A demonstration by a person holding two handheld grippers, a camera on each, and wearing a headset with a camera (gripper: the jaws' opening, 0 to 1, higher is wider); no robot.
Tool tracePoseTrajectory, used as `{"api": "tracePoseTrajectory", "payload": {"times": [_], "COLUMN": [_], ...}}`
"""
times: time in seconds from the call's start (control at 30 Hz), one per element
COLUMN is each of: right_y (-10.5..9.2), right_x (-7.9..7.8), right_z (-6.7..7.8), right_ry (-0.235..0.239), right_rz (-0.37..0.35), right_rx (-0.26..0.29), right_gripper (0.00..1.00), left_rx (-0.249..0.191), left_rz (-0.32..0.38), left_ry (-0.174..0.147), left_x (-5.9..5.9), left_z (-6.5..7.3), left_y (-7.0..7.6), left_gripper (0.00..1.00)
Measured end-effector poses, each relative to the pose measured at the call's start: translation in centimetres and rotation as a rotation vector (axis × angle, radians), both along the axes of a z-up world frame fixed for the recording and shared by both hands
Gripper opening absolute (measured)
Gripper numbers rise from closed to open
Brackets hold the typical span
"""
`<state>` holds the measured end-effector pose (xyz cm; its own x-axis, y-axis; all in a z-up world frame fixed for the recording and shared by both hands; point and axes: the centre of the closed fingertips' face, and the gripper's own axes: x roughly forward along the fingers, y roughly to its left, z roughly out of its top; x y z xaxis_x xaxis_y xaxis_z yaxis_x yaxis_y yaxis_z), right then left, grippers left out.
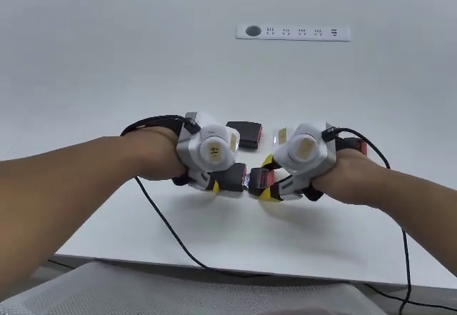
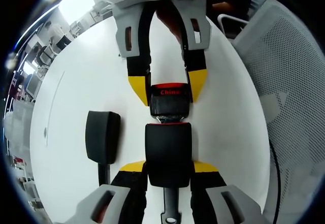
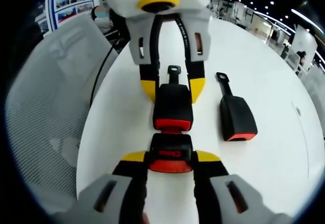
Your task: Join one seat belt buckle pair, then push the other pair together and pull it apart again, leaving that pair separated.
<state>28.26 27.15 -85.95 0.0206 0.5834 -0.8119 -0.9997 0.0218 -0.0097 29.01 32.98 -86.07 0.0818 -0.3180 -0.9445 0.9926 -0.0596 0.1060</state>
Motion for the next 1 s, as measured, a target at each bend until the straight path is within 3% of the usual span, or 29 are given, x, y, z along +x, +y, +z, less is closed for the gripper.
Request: {"api": "tracePoseTrajectory", "payload": {"times": [0.27,0.37,0.43,0.5,0.63,0.8,1.0], "right_y": [0.2,0.3,0.2,-0.1,-1.3,-4.2,-8.1], "right_x": [-0.1,-0.2,-0.4,-0.4,0.2,2.1,4.1], "right_z": [0.6,1.9,2.7,3.4,4.3,4.5,4.8], "right_ry": [-0.017,-0.026,-0.028,-0.032,-0.054,-0.085,-0.117], "right_rz": [-0.004,-0.005,0.002,0.008,0.011,-0.029,-0.080], "right_rx": [0.005,0.027,0.036,0.044,0.056,0.031,-0.001], "right_gripper": [0.38,0.39,0.40,0.39,0.38,0.38,0.37], "left_rx": [0.004,-0.039,-0.070,-0.107,-0.170,-0.170,-0.170], "left_rz": [0.009,0.019,0.033,0.013,0.028,-0.002,0.011], "left_ry": [0.001,0.000,0.015,0.003,-0.015,-0.066,-0.068], "left_x": [-0.1,0.0,0.0,0.3,1.6,3.6,5.5], "left_z": [0.6,2.1,3.4,4.7,6.3,7.2,6.6], "left_y": [0.2,-0.4,-1.1,-2.1,-4.0,-5.2,-5.3], "left_gripper": [0.33,0.34,0.34,0.33,0.34,0.37,0.38]}}
